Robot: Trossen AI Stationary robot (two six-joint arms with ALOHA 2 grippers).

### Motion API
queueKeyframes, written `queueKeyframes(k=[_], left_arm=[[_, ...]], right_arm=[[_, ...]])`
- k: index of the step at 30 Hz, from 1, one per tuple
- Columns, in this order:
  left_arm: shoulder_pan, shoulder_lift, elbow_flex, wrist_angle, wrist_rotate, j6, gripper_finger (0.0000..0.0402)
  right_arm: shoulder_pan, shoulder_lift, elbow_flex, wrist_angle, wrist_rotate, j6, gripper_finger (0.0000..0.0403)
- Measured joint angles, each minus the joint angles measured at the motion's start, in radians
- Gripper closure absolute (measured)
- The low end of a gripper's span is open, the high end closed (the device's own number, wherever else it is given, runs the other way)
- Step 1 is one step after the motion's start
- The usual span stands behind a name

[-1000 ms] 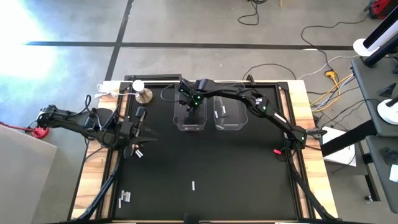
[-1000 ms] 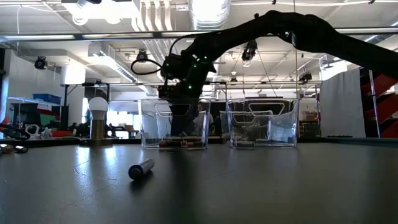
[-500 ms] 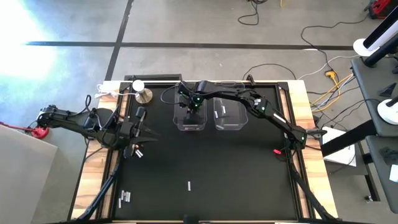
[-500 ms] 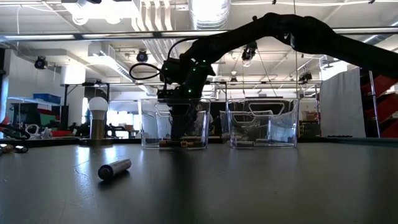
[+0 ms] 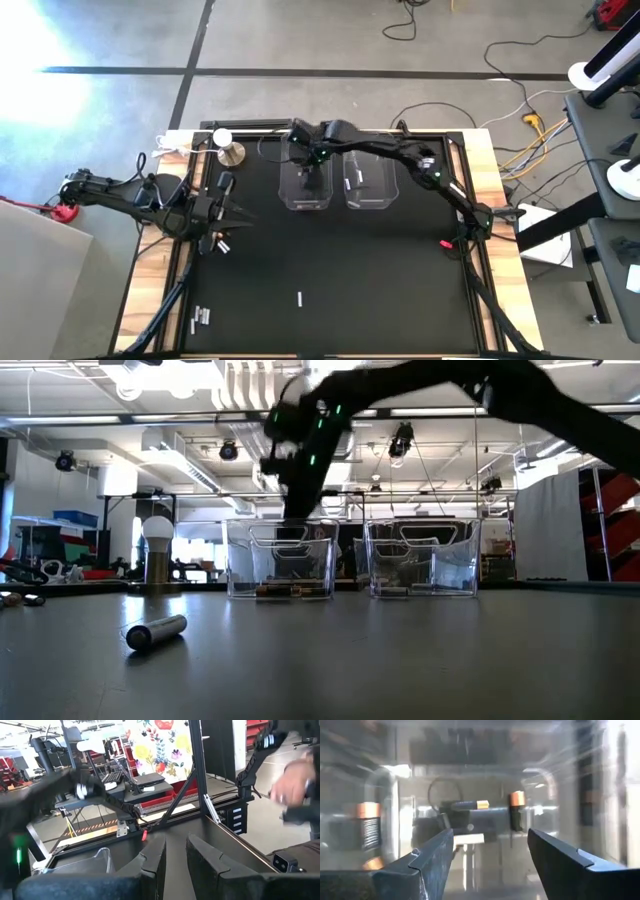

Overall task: Sort batteries
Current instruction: Put the white battery into the right transparent bin

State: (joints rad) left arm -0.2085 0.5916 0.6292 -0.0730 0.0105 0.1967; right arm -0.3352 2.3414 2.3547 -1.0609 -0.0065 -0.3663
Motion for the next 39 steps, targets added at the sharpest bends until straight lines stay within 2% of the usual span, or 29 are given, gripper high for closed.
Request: queueKeyframes(k=[5, 11, 18, 23, 27, 33, 39], left_arm=[[0.0, -0.019, -0.002, -0.028, 0.0, 0.001, 0.0345], [0.0, -0.01, -0.015, -0.091, 0.0, 0.004, 0.0345], [0.0, 0.057, -0.02, -0.098, 0.0, -0.01, 0.0345], [0.0, 0.088, -0.02, -0.088, 0.0, -0.022, 0.0345], [0.0, 0.091, -0.006, -0.077, 0.0, -0.03, 0.0345], [0.0, 0.089, 0.006, -0.074, 0.0, -0.052, 0.0345], [0.0, 0.092, 0.004, -0.079, 0.0, -0.049, 0.0345]], right_arm=[[0.071, -0.179, 0.001, -0.084, 0.005, 0.102, 0.0168], [0.252, -0.333, -0.005, -0.093, -0.021, 0.193, 0.0198], [0.512, -0.333, -0.039, -0.122, -0.024, 0.25, 0.0226], [0.636, -0.313, -0.231, 0.011, -0.022, 0.202, 0.0227], [0.674, -0.303, -0.398, 0.179, -0.02, 0.123, 0.0217], [0.66, -0.303, -0.569, 0.429, -0.026, 0.044, 0.0213], [0.622, -0.303, -0.66, 0.537, -0.169, 0.042, 0.023]])
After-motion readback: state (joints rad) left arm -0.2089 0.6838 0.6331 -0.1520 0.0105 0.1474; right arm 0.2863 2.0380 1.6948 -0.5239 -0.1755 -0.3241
